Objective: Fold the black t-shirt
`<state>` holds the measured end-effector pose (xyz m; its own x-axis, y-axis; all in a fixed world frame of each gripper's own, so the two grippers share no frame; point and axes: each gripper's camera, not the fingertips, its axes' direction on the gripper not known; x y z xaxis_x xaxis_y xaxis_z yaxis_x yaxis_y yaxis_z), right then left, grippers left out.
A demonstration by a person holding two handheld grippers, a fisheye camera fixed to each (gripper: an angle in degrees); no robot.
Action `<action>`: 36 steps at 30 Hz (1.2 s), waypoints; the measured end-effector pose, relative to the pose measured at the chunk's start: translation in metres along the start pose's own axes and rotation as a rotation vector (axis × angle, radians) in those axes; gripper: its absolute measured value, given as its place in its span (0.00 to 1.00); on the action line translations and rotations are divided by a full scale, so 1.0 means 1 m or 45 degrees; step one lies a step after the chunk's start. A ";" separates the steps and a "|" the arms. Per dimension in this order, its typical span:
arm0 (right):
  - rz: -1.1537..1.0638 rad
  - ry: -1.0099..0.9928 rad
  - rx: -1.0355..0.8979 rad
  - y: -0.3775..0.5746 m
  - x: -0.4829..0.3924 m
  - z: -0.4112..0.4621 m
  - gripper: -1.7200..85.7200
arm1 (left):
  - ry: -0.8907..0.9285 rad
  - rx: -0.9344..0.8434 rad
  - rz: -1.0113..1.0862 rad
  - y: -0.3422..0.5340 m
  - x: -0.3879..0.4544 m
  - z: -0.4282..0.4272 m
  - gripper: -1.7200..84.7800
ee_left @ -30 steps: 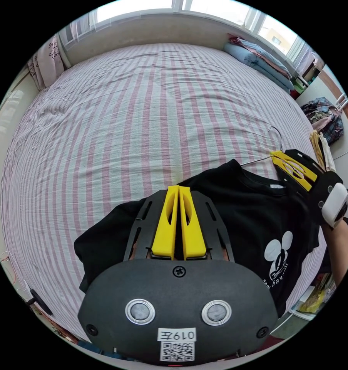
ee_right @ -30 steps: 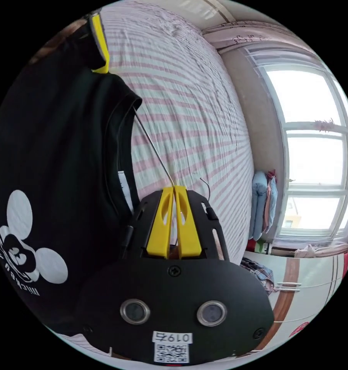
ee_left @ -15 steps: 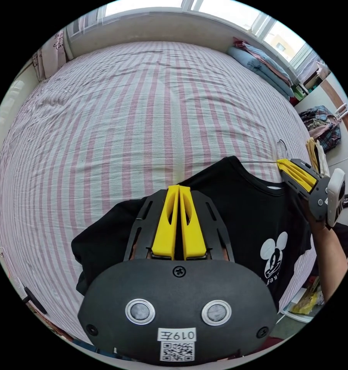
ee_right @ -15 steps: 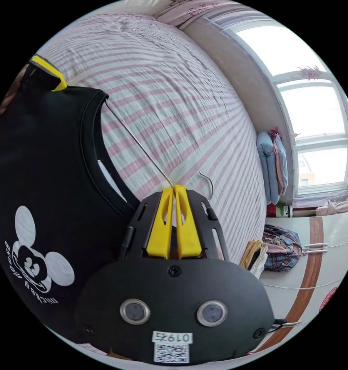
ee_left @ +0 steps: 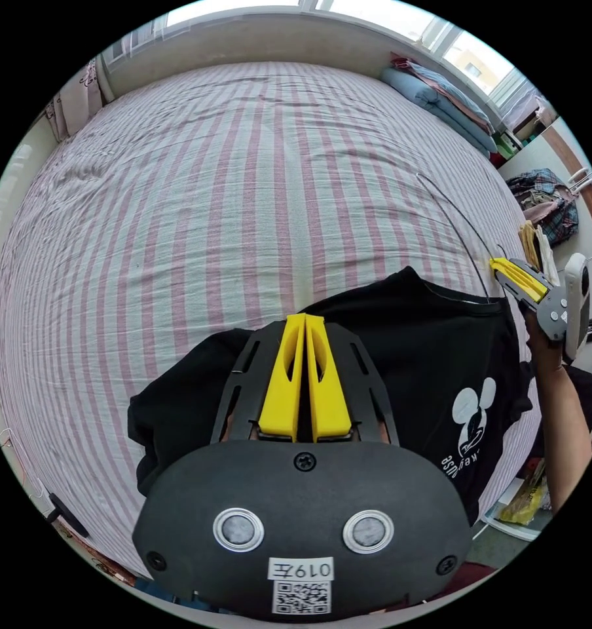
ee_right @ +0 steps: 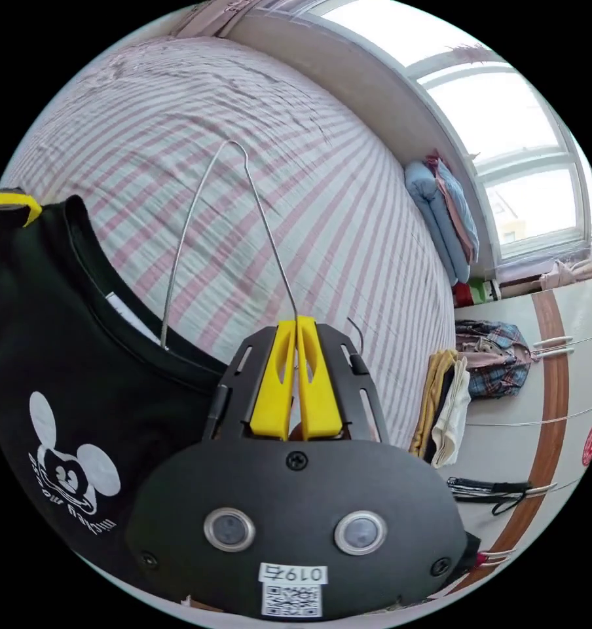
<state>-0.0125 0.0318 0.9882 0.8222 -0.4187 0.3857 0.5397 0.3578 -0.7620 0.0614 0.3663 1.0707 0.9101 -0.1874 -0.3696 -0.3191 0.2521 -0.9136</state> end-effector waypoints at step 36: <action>-0.598 0.283 0.982 0.314 -0.323 -0.254 0.01 | 0.238 0.678 0.027 0.506 0.055 -0.038 0.03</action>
<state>-0.1551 0.0673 0.4923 0.4785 -0.7829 0.3976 0.8450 0.5337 0.0339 -0.0602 0.4480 0.5819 0.8270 -0.3299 -0.4552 -0.1153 0.6930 -0.7117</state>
